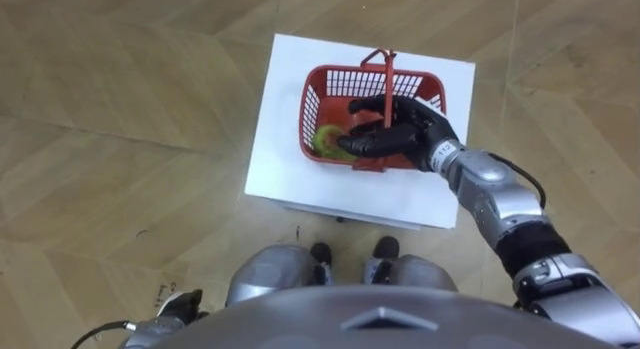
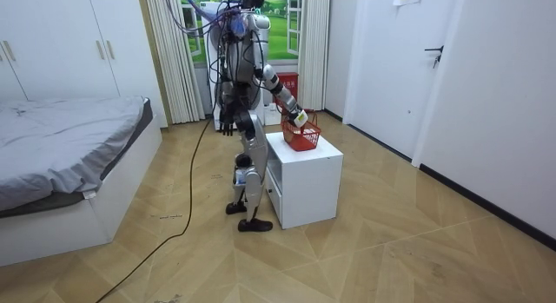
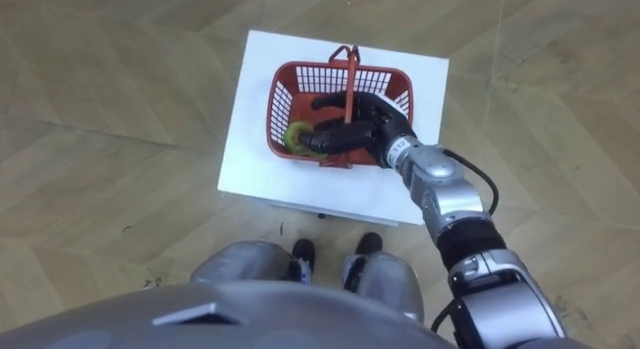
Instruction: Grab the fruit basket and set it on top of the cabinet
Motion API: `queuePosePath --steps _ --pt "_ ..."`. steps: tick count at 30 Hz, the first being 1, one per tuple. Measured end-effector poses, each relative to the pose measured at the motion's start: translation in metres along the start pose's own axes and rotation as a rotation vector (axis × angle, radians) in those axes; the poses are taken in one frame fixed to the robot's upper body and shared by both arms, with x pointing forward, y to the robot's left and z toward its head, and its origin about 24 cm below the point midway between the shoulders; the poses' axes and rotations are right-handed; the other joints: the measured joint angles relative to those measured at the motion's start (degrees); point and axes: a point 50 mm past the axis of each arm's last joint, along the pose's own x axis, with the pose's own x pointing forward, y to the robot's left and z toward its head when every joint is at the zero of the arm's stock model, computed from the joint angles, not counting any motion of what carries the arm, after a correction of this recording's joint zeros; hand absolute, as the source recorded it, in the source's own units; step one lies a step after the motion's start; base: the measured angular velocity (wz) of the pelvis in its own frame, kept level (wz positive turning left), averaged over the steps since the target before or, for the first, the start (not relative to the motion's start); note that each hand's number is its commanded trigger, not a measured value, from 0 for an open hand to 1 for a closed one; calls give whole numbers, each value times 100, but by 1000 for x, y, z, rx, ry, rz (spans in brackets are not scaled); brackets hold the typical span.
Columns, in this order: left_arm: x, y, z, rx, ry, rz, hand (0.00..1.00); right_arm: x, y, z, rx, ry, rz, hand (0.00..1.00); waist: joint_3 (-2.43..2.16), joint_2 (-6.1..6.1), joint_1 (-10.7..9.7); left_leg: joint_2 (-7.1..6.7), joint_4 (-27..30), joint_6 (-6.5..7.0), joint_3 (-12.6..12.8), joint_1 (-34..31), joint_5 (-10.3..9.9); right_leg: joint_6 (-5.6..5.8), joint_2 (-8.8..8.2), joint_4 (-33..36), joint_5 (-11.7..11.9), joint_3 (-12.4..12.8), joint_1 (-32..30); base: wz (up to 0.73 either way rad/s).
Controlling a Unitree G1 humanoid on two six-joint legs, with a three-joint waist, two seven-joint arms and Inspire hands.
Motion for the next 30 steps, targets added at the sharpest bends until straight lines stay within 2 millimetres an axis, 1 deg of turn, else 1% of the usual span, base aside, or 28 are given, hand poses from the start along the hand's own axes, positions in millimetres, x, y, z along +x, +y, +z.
queuePosePath --steps 2,5,6,7,9,10,11,12,14,16,17,18,20,22,25,27,29,30 --pt "0 0 2 0 -7 1 0 -1 0 -1 1 -3 0 0 -12 -16 -31 11 -84 -5 12 127 1 0 15 -33 0 -16 103 -2" --pt "0 -1 2 -1 -8 -2 0 -2 0 -3 6 -2 -5 0 -16 -24 -71 17 -179 -17 33 283 6 0 30 -58 0 2 219 -6" --pt "0 -2 1 0 -10 -1 0 -5 1 -7 12 2 -9 0 -32 -48 -85 28 -247 -18 58 376 7 1 42 -58 -2 27 279 -11" --pt "-1 -2 -1 -7 -9 1 0 -8 2 -10 14 -2 -7 0 -37 -68 -103 34 -298 -22 63 465 9 2 51 -69 -4 38 344 -7" --pt "-1 -2 -4 -19 0 2 0 -11 4 -14 18 -1 -3 0 -70 -126 -159 37 -368 -24 65 563 11 4 65 -130 -9 41 437 -2" --pt "-1 -2 -5 -21 3 4 0 -13 4 -17 21 3 -6 0 -75 -165 -190 38 -377 -24 68 612 11 5 74 -172 -9 48 497 0" --pt "-1 -2 -5 -21 5 5 0 -14 4 -18 21 6 -10 0 -80 -178 -216 39 -377 -24 65 627 11 5 75 -180 -9 47 517 4" --pt "-1 -2 -6 -21 5 10 0 -16 2 -20 15 10 -21 0 -77 -205 -277 36 -385 -24 59 675 11 5 81 -229 -9 55 588 4" --pt "-1 -2 -8 -23 11 18 0 -22 -1 -19 23 -13 -41 0 -76 -220 -357 36 -457 -24 88 785 11 13 101 -286 -4 105 679 -4" --pt "-2 -2 -9 -30 14 20 0 -26 -6 -19 40 -30 -74 0 -66 -217 -378 37 -514 -23 133 886 11 24 123 -360 2 191 769 -15" --pt "-2 -2 -9 -33 15 21 0 -27 -8 -18 45 -34 -87 0 -65 -216 -388 41 -539 -23 149 910 11 25 127 -358 2 197 777 -12" --pt "-2 0 -10 -44 15 27 0 -28 -12 -18 58 -42 -114 0 -66 -216 -456 44 -555 -24 158 933 11 27 130 -358 1 200 786 -8" --pt "-2 1 -10 -58 16 35 0 -30 -18 -16 69 -52 -153 0 -66 -216 -517 49 -558 -24 187 949 11 27 135 -357 1 217 787 -7" --pt "-2 3 -12 -71 19 48 0 -34 -26 -16 85 -60 -213 0 -52 -203 -635 60 -606 -24 213 1051 11 29 150 -363 0 240 854 -9" --pt "-3 6 -13 -98 16 67 0 -40 -32 -18 96 -65 -270 0 -57 -211 -664 83 -661 -42 293 1124 -1 30 190 -366 -1 349 876 -14" --pt "-4 8 -12 -113 5 75 0 -44 -34 -17 106 -84 -296 0 -58 -213 -706 87 -662 -42 297 1141 -1 30 194 -365 -1 351 884 -3" --pt "-4 9 -10 -124 -2 83 0 -46 -37 -16 129 -95 -334 0 -60 -214 -836 96 -696 -54 301 1225 -7 30 214 -412 -1 375 975 0" --pt "-4 10 -10 -127 -4 86 0 -47 -39 -15 131 -98 -345 0 -60 -215 -849 99 -711 -57 309 1254 -9 29 221 -434 0 386 1002 -4"
